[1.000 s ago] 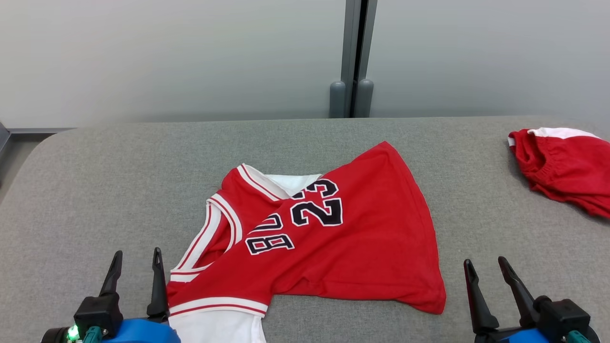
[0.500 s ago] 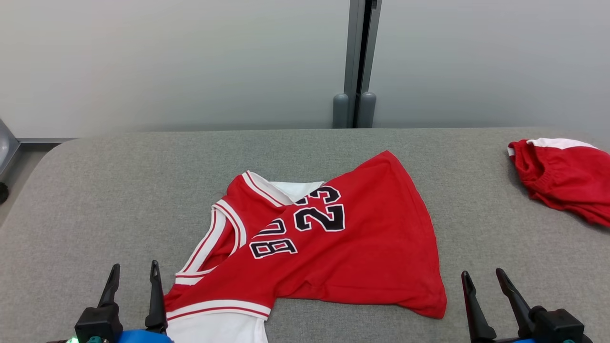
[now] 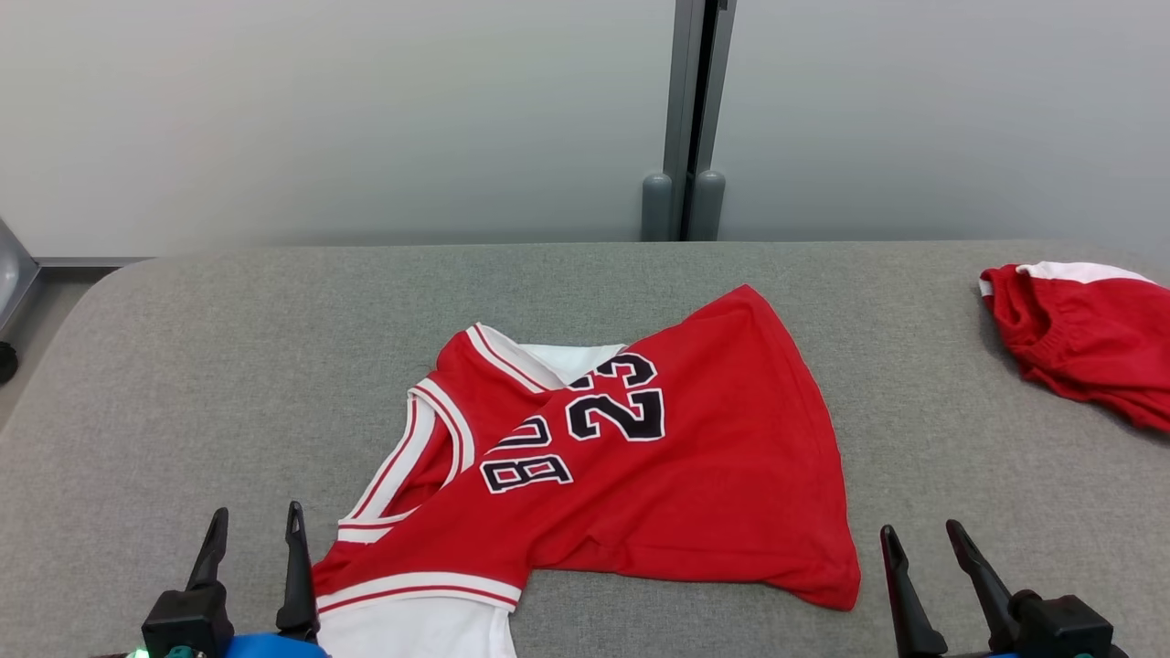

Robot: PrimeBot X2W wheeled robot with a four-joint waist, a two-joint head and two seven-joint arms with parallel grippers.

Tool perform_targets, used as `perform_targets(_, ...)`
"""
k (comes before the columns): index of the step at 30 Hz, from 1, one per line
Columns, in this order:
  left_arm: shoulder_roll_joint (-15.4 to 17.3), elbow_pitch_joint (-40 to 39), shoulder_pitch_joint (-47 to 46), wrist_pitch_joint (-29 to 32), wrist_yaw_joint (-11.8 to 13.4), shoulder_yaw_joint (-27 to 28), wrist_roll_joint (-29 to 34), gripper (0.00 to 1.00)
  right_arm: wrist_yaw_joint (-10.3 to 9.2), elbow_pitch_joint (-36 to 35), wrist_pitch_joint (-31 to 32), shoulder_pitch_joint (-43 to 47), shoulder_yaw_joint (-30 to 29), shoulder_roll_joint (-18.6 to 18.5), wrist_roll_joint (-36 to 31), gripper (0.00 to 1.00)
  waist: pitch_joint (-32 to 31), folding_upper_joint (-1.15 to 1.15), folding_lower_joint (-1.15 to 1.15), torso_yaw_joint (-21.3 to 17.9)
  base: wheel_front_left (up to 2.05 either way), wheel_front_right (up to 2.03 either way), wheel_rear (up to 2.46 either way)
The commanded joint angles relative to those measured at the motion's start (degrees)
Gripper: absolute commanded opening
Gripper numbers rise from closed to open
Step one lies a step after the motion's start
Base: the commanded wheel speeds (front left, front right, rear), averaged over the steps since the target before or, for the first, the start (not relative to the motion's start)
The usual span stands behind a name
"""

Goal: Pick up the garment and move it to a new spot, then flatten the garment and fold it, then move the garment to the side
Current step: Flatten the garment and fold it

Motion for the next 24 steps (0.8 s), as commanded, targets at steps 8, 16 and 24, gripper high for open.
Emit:
perform_targets(8,-0.6,2.4,1.9,-0.3,-0.4,-2.2,-0.8,1.00,0.03,4.1,-0.3,-1.3,0.0,0.0,0.4,1.00,0.8,0.00,0.00,-0.1,0.00,0.00,0.00)
perform_targets(16,-1.1,5.8,5.0,-0.3,-1.1,-5.5,-1.6,1.00,0.03,9.3,-0.3,-4.5,0.5,0.0,0.4,1.00,1.8,0.00,0.00,0.5,0.00,0.00,0.00)
perform_targets(24,-1.4,8.8,7.7,-0.3,-1.5,-8.0,-3.7,1.00,0.03,15.4,-0.3,-7.4,1.5,0.0,3.0,1.00,2.1,0.00,0.00,1.5,0.00,0.00,0.00)
